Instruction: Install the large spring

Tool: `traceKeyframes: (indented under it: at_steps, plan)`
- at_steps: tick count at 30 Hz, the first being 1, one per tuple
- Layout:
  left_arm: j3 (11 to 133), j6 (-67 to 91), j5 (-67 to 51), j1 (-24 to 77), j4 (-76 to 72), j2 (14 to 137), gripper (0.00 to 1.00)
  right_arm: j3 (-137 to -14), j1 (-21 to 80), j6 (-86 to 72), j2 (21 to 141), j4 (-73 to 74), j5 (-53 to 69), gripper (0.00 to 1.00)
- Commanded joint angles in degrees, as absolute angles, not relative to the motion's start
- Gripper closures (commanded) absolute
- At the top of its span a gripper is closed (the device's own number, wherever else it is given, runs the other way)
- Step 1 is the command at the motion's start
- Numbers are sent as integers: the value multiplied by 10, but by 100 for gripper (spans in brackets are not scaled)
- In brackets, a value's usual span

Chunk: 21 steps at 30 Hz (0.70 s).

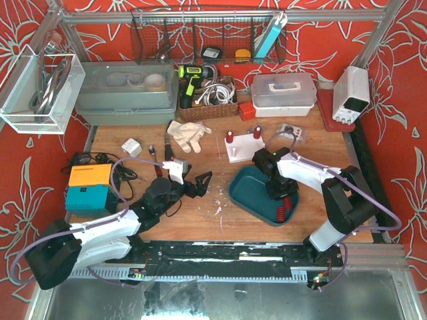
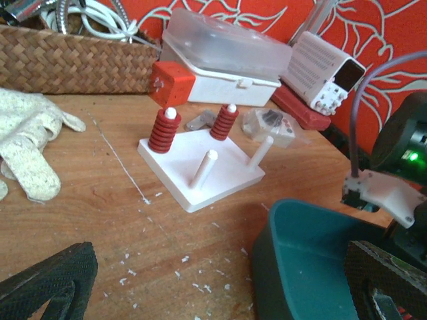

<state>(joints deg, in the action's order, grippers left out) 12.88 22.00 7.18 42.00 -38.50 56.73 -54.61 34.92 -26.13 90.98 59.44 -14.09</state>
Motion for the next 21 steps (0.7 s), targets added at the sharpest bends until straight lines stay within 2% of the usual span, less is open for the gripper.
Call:
traceKeyframes:
  at_steps: [1,9,21]
  plan:
    - [123,225,94,418,-393,544,0,-548,351,-273,934,581,-137,59]
    - [112,227,112,418,-399,532,0,-536,352,-265,985,525,-122,59]
    - [115,218,104,418,-408,546,0,-566,352,-247,918,540,-140,80]
